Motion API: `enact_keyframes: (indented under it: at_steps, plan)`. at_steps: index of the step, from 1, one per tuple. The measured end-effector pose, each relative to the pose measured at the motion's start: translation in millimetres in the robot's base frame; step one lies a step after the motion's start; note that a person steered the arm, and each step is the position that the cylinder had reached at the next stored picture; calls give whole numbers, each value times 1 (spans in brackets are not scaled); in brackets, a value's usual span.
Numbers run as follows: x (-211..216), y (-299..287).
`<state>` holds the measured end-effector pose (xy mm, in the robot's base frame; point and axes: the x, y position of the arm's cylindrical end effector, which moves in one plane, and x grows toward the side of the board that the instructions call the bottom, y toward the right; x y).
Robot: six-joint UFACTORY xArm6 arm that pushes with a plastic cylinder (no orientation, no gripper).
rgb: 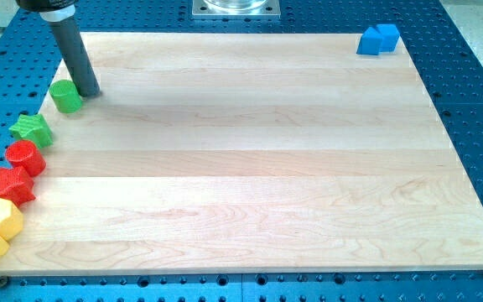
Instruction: Place the cube on the top of the green circle
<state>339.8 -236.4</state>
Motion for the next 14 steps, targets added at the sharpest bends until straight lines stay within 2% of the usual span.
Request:
enact_keyframes:
  at_steps: [2,3,4,5,6,7,9,11,13,14]
  plan:
    - [20,-7]
    - [19,11]
    - [16,105]
    - [9,237]
    - [-20,378]
    - [-53,487]
    - [-75,567]
    - [-87,582]
    - [-141,582]
    - [-136,507]
